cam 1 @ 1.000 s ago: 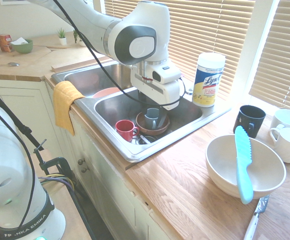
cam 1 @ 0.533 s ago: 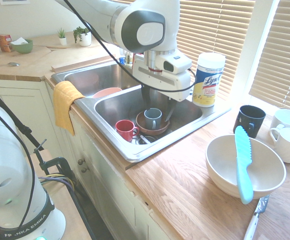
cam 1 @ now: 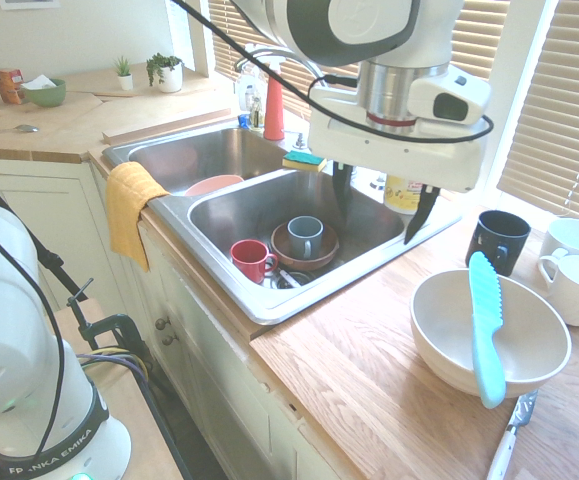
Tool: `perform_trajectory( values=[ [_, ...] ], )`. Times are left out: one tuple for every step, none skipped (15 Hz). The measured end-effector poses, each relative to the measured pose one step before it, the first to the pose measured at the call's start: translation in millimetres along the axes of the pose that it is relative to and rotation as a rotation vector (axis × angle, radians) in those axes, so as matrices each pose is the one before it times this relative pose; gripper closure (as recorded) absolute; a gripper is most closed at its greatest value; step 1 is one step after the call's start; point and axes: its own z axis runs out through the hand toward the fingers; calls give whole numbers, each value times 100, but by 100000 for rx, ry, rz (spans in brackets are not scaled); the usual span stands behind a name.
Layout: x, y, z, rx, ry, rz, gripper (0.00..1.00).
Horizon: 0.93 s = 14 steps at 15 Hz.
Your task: Put the knife into the sink
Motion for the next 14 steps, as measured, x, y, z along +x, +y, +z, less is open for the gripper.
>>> perform_trajectory(
  values=[
    [314, 1723, -262, 198, 385, 439, 0],
    [173, 1413, -80, 77, 113, 139, 0],
    [212, 1201, 187, -10, 302, 135, 0],
    [395, 1004, 745, -440, 169, -165, 0],
    [531, 826, 1109, -921, -53, -3, 0],
    [657, 753, 1364, -1268, 150, 171, 0],
    [619, 642, 1250, -1139, 346, 515, 0],
    [639, 546, 938, -835, -231, 427, 0],
    [660, 548, 618, -417, -275, 451, 0],
    [536, 427, 271, -186, -319, 82, 0],
    [446, 281, 230, -34, -255, 203, 0],
    [367, 141, 459, 217, -706, 502, 100],
    [333, 31, 605, 46, -908, 467, 100],
    [374, -1, 591, -50, -841, 422, 100]
  ],
)
